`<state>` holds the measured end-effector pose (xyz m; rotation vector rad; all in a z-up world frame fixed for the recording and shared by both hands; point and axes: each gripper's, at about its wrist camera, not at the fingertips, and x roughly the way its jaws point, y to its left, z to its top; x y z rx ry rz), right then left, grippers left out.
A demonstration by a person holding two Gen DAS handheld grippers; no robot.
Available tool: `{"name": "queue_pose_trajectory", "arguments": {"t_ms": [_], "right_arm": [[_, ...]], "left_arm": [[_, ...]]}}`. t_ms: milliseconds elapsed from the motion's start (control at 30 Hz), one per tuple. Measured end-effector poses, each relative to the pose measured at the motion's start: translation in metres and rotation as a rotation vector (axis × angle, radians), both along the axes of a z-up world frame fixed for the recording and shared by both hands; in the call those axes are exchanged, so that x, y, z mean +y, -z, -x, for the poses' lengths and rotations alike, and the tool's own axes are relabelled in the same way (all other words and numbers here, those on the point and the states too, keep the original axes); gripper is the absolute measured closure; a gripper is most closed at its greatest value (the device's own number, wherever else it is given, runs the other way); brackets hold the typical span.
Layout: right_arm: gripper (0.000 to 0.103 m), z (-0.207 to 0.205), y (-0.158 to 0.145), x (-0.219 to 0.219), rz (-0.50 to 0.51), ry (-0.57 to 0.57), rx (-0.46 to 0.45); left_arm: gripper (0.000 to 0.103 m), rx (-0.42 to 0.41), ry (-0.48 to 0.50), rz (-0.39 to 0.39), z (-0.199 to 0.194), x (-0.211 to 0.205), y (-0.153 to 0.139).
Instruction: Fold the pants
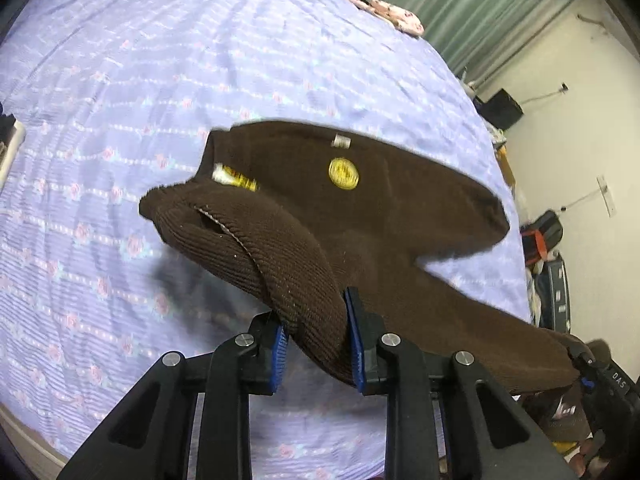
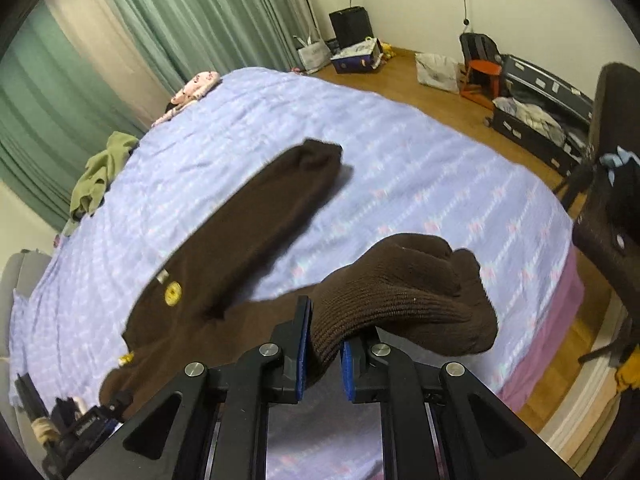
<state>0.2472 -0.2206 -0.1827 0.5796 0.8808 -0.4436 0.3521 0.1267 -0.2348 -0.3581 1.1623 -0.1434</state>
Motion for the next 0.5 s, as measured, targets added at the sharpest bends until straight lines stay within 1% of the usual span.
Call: {"name": "queue_pose_trajectory", "arguments": {"t_ms": [133,200,267,367,500], "right_arm": [[0.089,-0.039,-0.012,-0.013,-0.006,0.005,-0.011],[0.089,-0.065,-0.013,-0.021,-0.006,0.005,-0.010],[0.089,-0.087,-0.010,-0.027,-0.016,0.004,-0.004],[0.089,-0.135,0.002,-0.039,-0.036,-0.002,0.011],[0.089,-0.190,0.025,-0.052,-0.051,-0.023,0.030]], "left_arm": [[0.077,-0.006,-0.018,0.000,-0.031,-0.009,-0.009],[0.077,-0.004,-0.036,-0.001,-0.049,-0.013,-0.012],[0.077,0.000,-0.052,-0.013,-0.070,-0.018,-0.012],[0.077,0.019,-0.075,-0.027,-0.103,-0.025,-0.004],[0.077,0.049,-0.099,-0.053,-0.143,-0.033,0.016]]}}
